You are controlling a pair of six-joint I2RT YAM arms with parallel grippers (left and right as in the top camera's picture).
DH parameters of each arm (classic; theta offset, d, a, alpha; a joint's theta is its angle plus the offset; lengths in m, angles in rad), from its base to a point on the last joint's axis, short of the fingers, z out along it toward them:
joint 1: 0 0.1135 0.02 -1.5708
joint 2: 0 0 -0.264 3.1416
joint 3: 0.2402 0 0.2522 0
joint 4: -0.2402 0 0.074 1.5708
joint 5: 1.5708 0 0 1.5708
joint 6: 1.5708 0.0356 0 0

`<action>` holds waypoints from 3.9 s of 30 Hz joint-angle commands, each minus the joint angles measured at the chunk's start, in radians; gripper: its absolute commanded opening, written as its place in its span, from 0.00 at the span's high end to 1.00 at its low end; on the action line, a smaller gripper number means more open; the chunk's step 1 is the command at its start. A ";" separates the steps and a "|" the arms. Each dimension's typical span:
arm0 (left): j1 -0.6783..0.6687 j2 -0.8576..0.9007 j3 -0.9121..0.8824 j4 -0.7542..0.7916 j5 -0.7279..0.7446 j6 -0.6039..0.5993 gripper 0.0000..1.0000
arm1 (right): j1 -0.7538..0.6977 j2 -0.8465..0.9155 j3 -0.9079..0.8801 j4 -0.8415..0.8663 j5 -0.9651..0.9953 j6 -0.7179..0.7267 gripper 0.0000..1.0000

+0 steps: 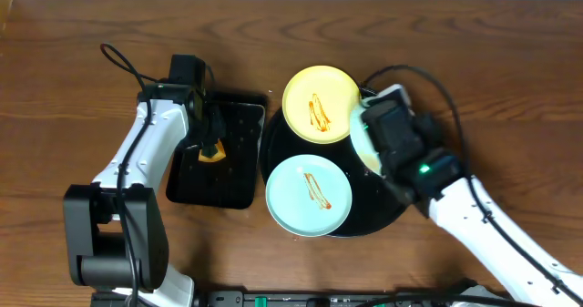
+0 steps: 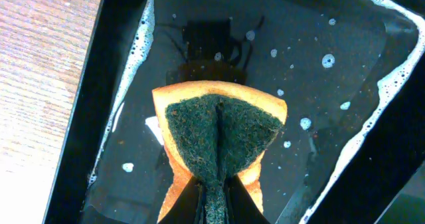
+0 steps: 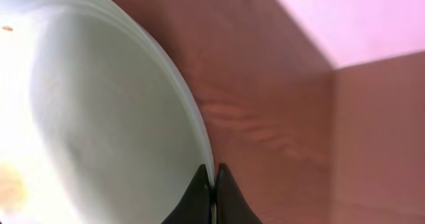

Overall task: Clean dirty plates on tray and stack at the side
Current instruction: 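Grasp the right pale green plate rim with the right gripper, then place the pale green plate on the table right of the round tray, then reach the right gripper to the front pale green plate rim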

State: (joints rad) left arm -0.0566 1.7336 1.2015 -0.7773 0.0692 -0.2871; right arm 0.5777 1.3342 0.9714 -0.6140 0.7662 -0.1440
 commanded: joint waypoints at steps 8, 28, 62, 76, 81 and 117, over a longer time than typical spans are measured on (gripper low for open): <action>0.004 -0.015 -0.007 0.001 -0.002 0.013 0.92 | 0.126 -0.012 0.003 0.054 0.311 -0.103 0.99; 0.004 -0.015 -0.007 0.002 -0.002 0.014 0.92 | -0.361 -0.012 0.003 0.075 -0.208 0.247 0.99; 0.004 -0.015 -0.007 -0.006 -0.002 0.013 0.92 | -1.037 0.161 0.005 0.159 -1.157 0.256 0.44; 0.004 -0.015 -0.007 -0.006 -0.002 0.014 0.92 | -0.640 0.130 -0.018 -0.201 -1.339 0.211 0.05; 0.004 -0.015 -0.007 -0.006 -0.002 0.013 0.92 | -0.519 0.130 -0.019 -0.222 -1.350 0.246 0.01; 0.004 -0.015 -0.007 -0.007 -0.001 0.013 0.92 | 0.348 0.208 -0.019 -0.198 -0.958 1.485 0.17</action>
State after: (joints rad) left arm -0.0566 1.7336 1.2015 -0.7815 0.0692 -0.2867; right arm 0.8948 1.4990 0.9581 -0.8242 -0.2176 1.2243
